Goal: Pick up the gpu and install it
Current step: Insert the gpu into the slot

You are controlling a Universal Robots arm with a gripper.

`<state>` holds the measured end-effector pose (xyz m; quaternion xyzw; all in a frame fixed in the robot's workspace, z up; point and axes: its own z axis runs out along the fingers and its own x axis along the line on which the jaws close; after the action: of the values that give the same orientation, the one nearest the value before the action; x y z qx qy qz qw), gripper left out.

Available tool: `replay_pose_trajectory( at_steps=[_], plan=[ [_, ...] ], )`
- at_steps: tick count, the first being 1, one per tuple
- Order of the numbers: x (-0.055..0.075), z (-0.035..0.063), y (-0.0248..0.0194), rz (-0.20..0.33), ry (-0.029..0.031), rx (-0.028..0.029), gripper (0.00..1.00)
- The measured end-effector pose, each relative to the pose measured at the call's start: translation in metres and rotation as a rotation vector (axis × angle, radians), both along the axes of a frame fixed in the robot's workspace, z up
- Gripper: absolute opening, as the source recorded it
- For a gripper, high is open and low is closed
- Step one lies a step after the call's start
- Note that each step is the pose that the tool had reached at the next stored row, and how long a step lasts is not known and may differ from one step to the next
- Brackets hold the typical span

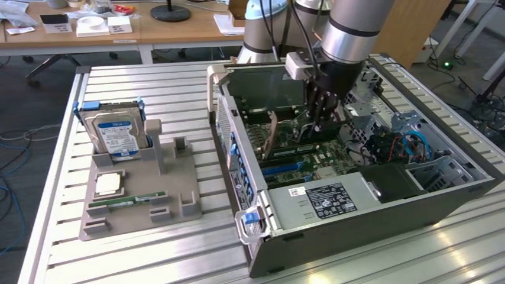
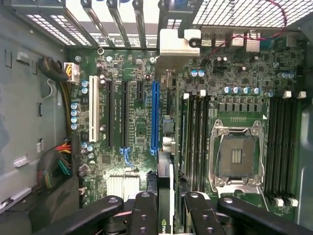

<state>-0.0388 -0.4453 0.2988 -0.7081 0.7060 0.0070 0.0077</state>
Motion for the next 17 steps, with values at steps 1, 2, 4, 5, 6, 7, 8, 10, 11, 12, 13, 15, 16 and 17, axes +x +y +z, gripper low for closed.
replay_pose_trajectory(
  at_steps=[1, 2, 4, 5, 6, 7, 8, 10, 11, 12, 13, 15, 16, 17],
  plan=[
    [0.0, -0.0017, 0.0, 0.0, 0.0, 0.0, 0.26],
    [0.0, -0.0034, 0.0, 0.0, 0.0, -0.0001, 0.26],
    [-0.001, -0.0065, 0.0, 0.0, 0.0, 0.0, 0.26],
    [-0.001, -0.0077, 0.0, 0.0, 0.0, 0.0, 0.26],
    [-0.001, -0.0085, 0.0, 0.0, 0.0, 0.0, 0.26],
    [-0.002, -0.0087, 0.0, 0.0, 0.0, -0.0002, 0.26],
    [-0.003, -0.0089, 0.0, 0.0, 0.0001, -0.0002, 0.26],
    [-0.005, -0.0095, -0.0001, 0.0, 0.0001, -0.0001, 0.26],
    [-0.006, -0.0098, -0.0001, 0.0, 0.0, 0.0, 0.26],
    [-0.007, -0.0101, -0.0001, 0.0, 0.0, 0.0, 0.26],
    [-0.008, -0.0104, -0.0004, 0.0, -0.0001, 0.0, 0.26],
    [-0.009, -0.0111, -0.0021, 0.0, -0.0001, 0.0001, 0.26],
    [-0.009, -0.0115, -0.003, 0.0, -0.0001, -0.0001, 0.26],
    [-0.01, -0.0121, -0.0033, 0.0, -0.0001, 0.0001, 0.26]
  ],
)
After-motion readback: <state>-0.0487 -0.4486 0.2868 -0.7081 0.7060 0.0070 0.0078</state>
